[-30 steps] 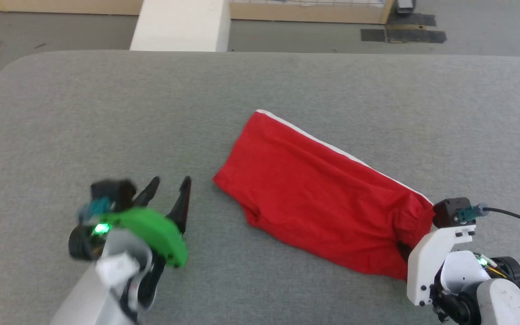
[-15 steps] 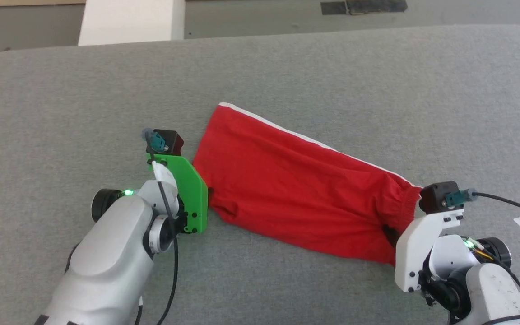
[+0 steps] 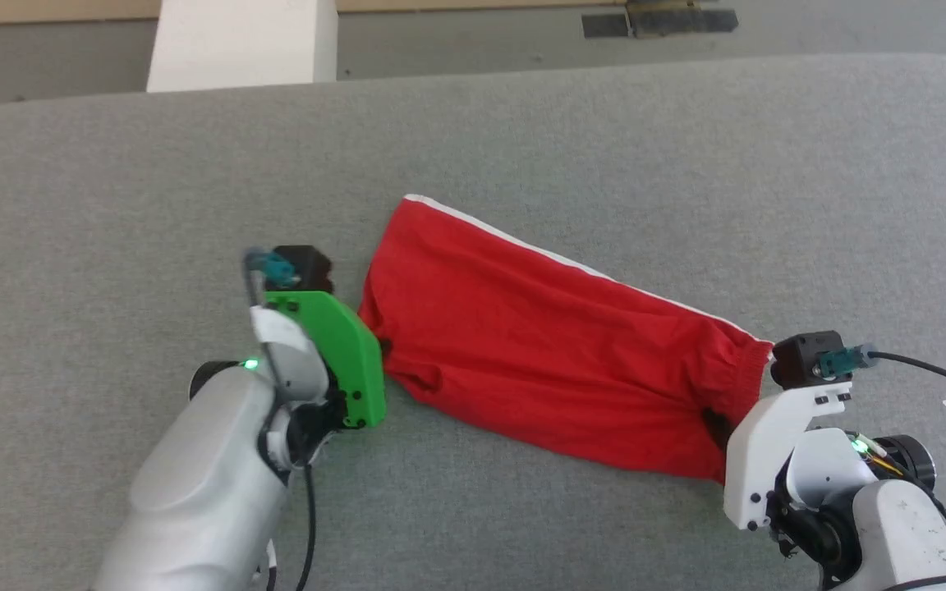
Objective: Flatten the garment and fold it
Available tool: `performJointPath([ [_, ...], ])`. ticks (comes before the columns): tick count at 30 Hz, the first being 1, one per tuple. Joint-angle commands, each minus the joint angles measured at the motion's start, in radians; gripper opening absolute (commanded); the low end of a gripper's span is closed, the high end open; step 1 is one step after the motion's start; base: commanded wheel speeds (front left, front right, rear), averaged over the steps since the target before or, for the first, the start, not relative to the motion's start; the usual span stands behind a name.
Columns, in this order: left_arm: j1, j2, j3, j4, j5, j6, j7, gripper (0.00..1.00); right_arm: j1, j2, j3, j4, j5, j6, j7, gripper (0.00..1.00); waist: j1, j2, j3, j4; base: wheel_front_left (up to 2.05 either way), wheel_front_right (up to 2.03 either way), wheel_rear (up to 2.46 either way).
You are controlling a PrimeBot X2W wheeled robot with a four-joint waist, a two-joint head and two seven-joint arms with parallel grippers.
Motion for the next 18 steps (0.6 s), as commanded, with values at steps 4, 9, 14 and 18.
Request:
performJointPath([
  [4, 0.057, 0.009, 0.083, -0.052, -0.064, 0.005, -0.08, 0.0, 0.003, -0.011, 0.01, -0.006, 0.024, -0.002, 0.015, 0.0, 0.0, 0.0, -0.054, 0.037, 0.0, 0.0, 0.0],
  [9, 0.181, 0.022, 0.138, -0.169, -0.107, 0.024, -0.144, 0.0, -0.001, -0.088, 0.031, -0.013, 0.078, -0.002, 0.062, 0.0, 0.0, 0.0, -0.09, 0.072, 0.0, 0.0, 0.0],
  [14, 0.371, 0.012, 0.152, -0.316, -0.143, 0.07, -0.173, 0.0, 0.002, -0.2, 0.066, -0.018, 0.137, -0.002, 0.139, 0.0, 0.0, 0.0, -0.103, 0.114, 0.0, 0.0, 0.0],
  [18, 0.501, -0.009, 0.131, -0.383, -0.157, 0.111, -0.172, 0.0, 0.027, -0.275, 0.118, -0.025, 0.191, -0.002, 0.2, 0.0, 0.0, 0.0, -0.103, 0.149, 0.0, 0.0, 0.0],
])
